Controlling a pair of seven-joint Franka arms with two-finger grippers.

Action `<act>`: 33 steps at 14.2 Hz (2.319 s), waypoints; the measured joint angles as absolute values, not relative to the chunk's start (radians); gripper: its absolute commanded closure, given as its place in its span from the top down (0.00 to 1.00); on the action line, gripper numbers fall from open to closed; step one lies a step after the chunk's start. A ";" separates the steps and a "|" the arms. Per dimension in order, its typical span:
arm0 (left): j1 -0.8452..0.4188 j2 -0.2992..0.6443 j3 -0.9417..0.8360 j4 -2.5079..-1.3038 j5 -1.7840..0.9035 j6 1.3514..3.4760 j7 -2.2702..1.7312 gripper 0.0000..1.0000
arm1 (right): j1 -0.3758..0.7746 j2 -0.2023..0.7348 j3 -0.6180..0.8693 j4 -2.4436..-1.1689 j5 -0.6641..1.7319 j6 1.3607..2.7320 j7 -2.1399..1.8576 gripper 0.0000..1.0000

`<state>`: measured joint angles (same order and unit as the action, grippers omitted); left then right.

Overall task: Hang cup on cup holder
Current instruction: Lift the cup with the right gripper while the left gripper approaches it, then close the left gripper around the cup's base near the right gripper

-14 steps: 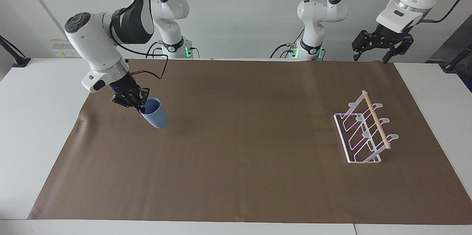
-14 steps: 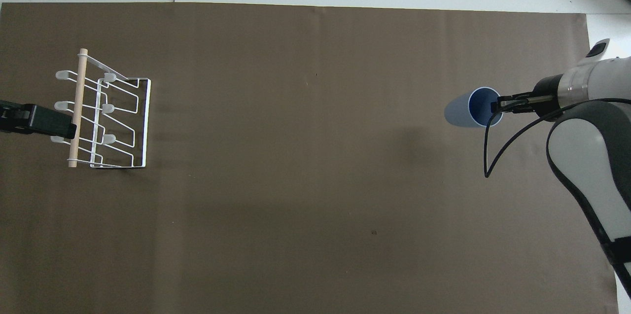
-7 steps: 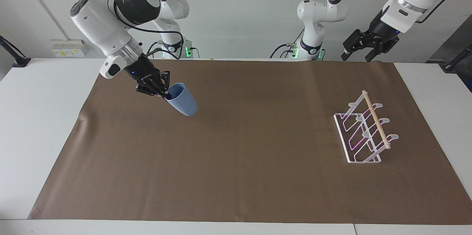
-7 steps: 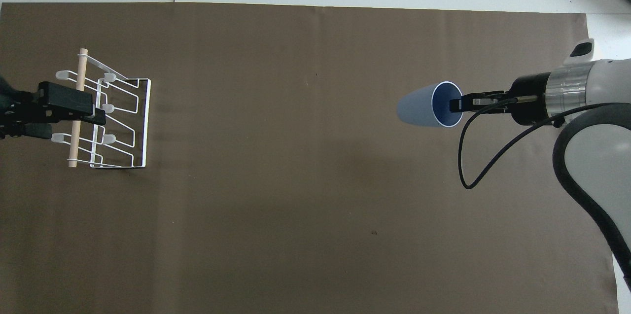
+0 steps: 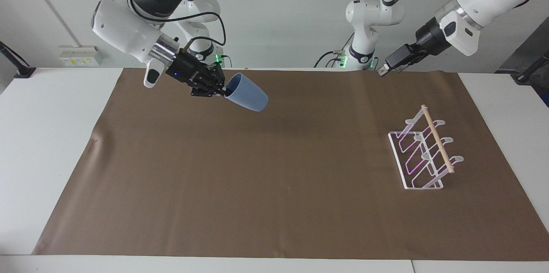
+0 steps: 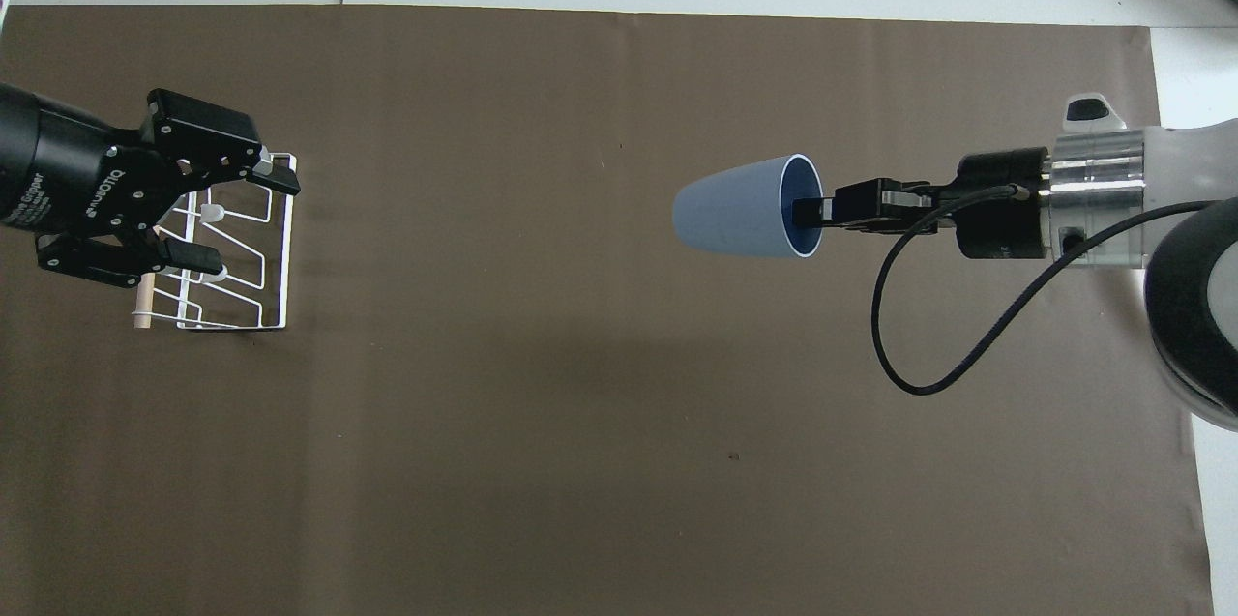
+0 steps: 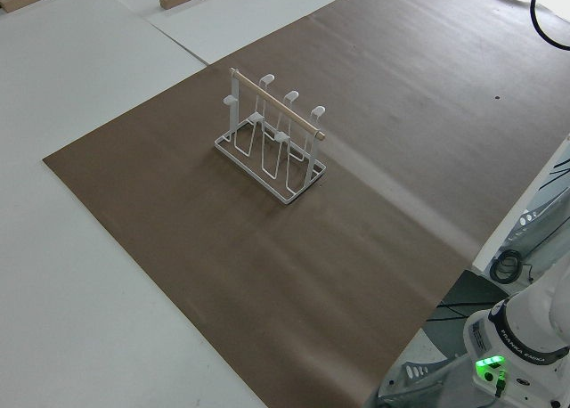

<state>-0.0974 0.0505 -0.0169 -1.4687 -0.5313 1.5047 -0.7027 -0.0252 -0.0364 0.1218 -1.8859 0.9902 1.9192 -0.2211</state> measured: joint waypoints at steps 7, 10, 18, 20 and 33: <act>-0.130 0.108 -0.104 -1.439 -0.607 1.646 -1.126 1.00 | 0.057 -0.057 0.124 -1.954 1.406 1.921 -0.221 0.00; -0.148 0.125 -0.126 -1.411 -0.616 1.668 -1.285 1.00 | 0.079 -0.054 0.124 -2.008 1.550 1.922 -0.235 0.00; -0.195 0.130 -0.142 -1.400 -0.661 1.745 -1.553 1.00 | 0.184 -0.036 0.124 -2.076 1.793 2.027 -0.268 0.00; -0.216 0.130 -0.144 -1.400 -0.662 1.754 -1.591 1.00 | 0.205 -0.036 0.124 -2.076 1.805 2.046 -0.268 0.00; -0.232 0.135 -0.145 -1.415 -0.685 1.781 -1.747 1.00 | 0.203 -0.036 0.120 -2.077 1.805 2.046 -0.269 0.00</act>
